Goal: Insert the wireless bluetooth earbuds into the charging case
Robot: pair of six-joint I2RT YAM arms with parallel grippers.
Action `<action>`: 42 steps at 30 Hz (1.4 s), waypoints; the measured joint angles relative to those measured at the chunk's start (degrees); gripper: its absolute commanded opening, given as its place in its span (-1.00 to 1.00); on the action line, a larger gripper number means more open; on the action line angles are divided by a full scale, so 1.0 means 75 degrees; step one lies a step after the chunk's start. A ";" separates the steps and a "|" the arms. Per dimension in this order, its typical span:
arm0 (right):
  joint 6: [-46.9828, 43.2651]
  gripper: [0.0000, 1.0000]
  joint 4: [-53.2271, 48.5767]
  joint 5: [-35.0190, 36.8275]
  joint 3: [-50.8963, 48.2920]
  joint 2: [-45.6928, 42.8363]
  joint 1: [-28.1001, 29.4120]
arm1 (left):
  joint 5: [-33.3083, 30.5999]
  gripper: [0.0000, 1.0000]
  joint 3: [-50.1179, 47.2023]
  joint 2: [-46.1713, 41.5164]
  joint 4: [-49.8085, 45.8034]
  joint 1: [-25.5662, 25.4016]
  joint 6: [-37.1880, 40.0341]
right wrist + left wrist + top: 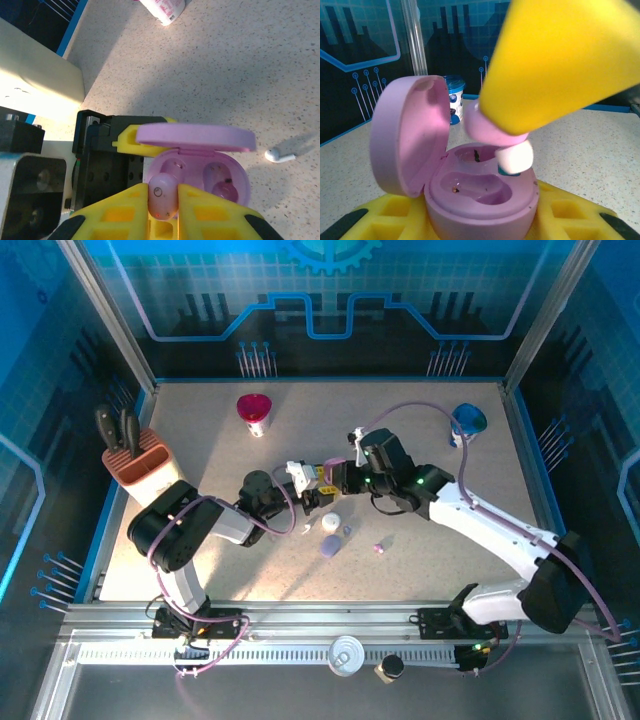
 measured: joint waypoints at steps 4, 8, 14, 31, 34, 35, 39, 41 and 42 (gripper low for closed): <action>-0.0020 -0.66 0.0096 -0.0052 0.0102 0.0187 0.0006 | -0.0012 -0.26 0.0000 0.0000 0.0000 0.0000 0.0023; -0.0015 -0.66 0.0114 -0.0090 0.0102 0.0312 0.0006 | -0.0082 -0.25 0.0000 0.0000 0.0000 -0.0006 0.0020; 0.0003 -0.48 0.0117 -0.0108 0.0102 0.0364 0.0006 | -0.0175 -0.25 0.0000 0.0000 -0.0003 -0.0035 0.0012; -0.0181 0.01 0.0096 0.0277 -0.0901 -0.1294 -0.0038 | -0.0338 -0.25 0.0003 -0.0017 -0.0003 -0.0026 -0.0003; -0.0047 0.05 -0.0041 0.0373 -0.1617 -0.2232 -0.0315 | -0.0341 -0.25 -0.0073 -0.0128 0.0000 0.0020 -0.0003; 0.0017 0.08 -0.0114 0.0364 -0.1842 -0.2448 -0.0487 | -0.0341 -0.25 -0.0114 -0.0189 -0.0003 0.0038 -0.0003; 0.0198 0.13 -0.0373 -0.0125 -0.2836 -0.2894 -0.1405 | -0.0335 -0.25 -0.0265 -0.0452 0.0000 0.0079 -0.0006; 0.0152 0.16 -0.0501 -0.0501 -0.3174 -0.2798 -0.1722 | -0.0321 -0.25 -0.0309 -0.0545 0.0000 0.0082 -0.0006; 0.0055 0.18 -0.0589 -0.0772 -0.3296 -0.2646 -0.1871 | -0.0309 -0.25 -0.0323 -0.0586 0.0000 0.0082 -0.0009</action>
